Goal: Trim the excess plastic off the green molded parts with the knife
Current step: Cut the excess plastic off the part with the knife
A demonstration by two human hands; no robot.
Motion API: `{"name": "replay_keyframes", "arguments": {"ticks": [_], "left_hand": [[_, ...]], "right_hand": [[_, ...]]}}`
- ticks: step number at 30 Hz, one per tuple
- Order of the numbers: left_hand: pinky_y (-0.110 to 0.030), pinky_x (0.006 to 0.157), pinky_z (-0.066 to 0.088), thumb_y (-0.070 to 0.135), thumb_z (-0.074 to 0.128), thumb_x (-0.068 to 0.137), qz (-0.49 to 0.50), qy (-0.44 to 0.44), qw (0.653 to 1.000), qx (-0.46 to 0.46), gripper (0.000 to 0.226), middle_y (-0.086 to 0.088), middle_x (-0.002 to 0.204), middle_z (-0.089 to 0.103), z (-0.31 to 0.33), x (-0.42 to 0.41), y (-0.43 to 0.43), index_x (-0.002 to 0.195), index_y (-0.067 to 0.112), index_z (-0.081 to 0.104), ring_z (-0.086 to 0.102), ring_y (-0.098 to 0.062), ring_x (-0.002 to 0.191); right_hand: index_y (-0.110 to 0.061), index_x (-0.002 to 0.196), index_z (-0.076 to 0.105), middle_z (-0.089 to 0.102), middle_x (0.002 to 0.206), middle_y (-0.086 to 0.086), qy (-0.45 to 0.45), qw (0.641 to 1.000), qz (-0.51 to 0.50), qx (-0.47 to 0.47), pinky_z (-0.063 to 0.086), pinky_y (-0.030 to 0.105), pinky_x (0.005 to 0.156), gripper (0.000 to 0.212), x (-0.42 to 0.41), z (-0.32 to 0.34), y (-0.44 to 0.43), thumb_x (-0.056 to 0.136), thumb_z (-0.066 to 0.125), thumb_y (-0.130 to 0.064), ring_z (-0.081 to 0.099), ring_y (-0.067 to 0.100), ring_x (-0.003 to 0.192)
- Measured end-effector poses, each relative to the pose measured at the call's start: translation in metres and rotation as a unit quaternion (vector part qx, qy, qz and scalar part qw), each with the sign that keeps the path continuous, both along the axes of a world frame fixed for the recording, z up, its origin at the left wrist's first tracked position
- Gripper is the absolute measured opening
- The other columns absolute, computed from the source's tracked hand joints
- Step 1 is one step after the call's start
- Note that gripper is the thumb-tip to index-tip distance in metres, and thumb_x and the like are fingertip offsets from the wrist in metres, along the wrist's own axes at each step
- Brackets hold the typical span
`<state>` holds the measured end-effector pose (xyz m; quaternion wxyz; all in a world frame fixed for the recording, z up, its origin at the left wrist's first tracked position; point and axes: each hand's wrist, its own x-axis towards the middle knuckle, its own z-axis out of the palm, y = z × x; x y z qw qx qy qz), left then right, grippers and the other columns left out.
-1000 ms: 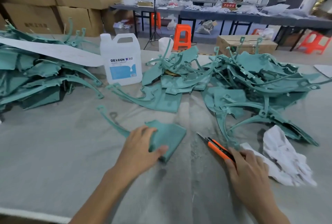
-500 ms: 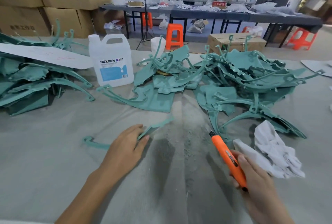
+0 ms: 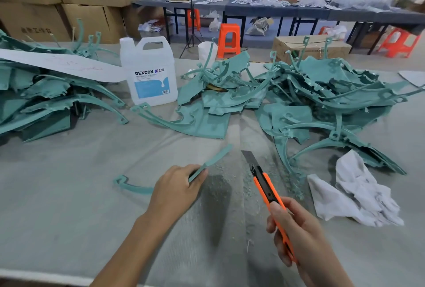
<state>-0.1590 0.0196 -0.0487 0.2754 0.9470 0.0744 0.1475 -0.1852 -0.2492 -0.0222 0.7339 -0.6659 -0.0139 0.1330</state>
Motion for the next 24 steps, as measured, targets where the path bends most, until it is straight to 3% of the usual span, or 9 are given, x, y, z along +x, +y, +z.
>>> {"name": "replay_keyframes", "arguments": {"ticks": [3, 5, 7, 10, 13, 20, 24], "left_hand": [[-0.031, 0.065, 0.032, 0.060, 0.044, 0.096, 0.014, -0.005, 1.000, 0.011, 0.039, 0.012, 0.068, 0.045, 0.000, 0.000, -0.001, 0.102, 0.033, 0.072, 0.046, -0.017, 0.075], [-0.032, 0.063, 0.031, 0.059, 0.045, 0.097, 0.012, -0.008, 1.000, 0.015, 0.037, 0.016, 0.064, 0.041, -0.001, 0.001, 0.000, 0.095, 0.033, 0.071, 0.046, -0.018, 0.073], [-0.033, 0.060, 0.031, 0.062, 0.042, 0.097, 0.009, -0.005, 1.000, 0.023, 0.040, 0.017, 0.060, 0.040, 0.000, 0.002, 0.002, 0.082, 0.033, 0.066, 0.045, -0.019, 0.069], [-0.034, 0.058, 0.031, 0.066, 0.035, 0.096, 0.000, -0.004, 0.999, 0.033, 0.045, 0.015, 0.058, 0.042, 0.001, 0.003, 0.002, 0.068, 0.037, 0.055, 0.045, -0.018, 0.065], [-0.035, 0.054, 0.026, 0.062, 0.041, 0.098, 0.003, -0.004, 0.999, 0.036, 0.048, 0.013, 0.053, 0.039, 0.002, 0.004, 0.001, 0.054, 0.044, 0.040, 0.042, -0.020, 0.062], [-0.033, 0.050, 0.028, 0.066, 0.035, 0.099, 0.010, 0.024, 0.999, 0.044, 0.058, 0.006, 0.049, 0.040, 0.004, 0.008, -0.002, 0.054, 0.029, 0.035, 0.043, -0.015, 0.052], [-0.033, 0.049, 0.027, 0.070, 0.030, 0.094, 0.034, 0.036, 0.998, 0.034, 0.062, 0.002, 0.049, 0.044, 0.005, 0.006, -0.002, 0.054, 0.024, 0.035, 0.044, -0.016, 0.051]], "right_hand": [[-0.028, 0.092, 0.073, 0.058, 0.065, 0.007, -0.047, 0.998, -0.008, -0.030, 0.029, 0.018, 0.038, 0.018, -0.005, 0.002, 0.008, 0.081, 0.066, -0.040, 0.038, 0.019, 0.037], [-0.029, 0.096, 0.072, 0.058, 0.063, 0.006, -0.069, 0.996, 0.006, -0.052, 0.030, 0.020, 0.038, 0.008, -0.007, 0.001, 0.011, 0.091, 0.066, -0.026, 0.040, 0.019, 0.038], [-0.031, 0.101, 0.071, 0.058, 0.062, 0.007, -0.100, 0.991, 0.026, -0.088, 0.033, 0.022, 0.038, 0.013, -0.008, 0.000, 0.015, 0.097, 0.066, -0.019, 0.043, 0.018, 0.041], [-0.035, 0.106, 0.070, 0.059, 0.063, 0.006, -0.129, 0.984, 0.049, -0.110, 0.037, 0.021, 0.042, 0.020, -0.011, 0.004, 0.023, 0.087, 0.064, -0.035, 0.045, 0.014, 0.044], [-0.039, 0.110, 0.067, 0.060, 0.065, 0.004, -0.146, 0.978, 0.056, -0.141, 0.038, 0.024, 0.048, 0.030, -0.012, 0.004, 0.030, 0.081, 0.060, -0.042, 0.046, 0.010, 0.048], [-0.041, 0.109, 0.065, 0.055, 0.060, -0.004, -0.189, 0.962, 0.045, -0.193, 0.047, 0.036, 0.051, 0.038, -0.010, 0.000, 0.038, 0.083, 0.052, -0.065, 0.049, 0.005, 0.051], [-0.039, 0.103, 0.064, 0.055, 0.059, -0.006, -0.214, 0.954, 0.046, -0.203, 0.044, 0.030, 0.049, 0.032, -0.002, -0.003, 0.043, 0.088, 0.050, -0.064, 0.048, 0.003, 0.051]]}}
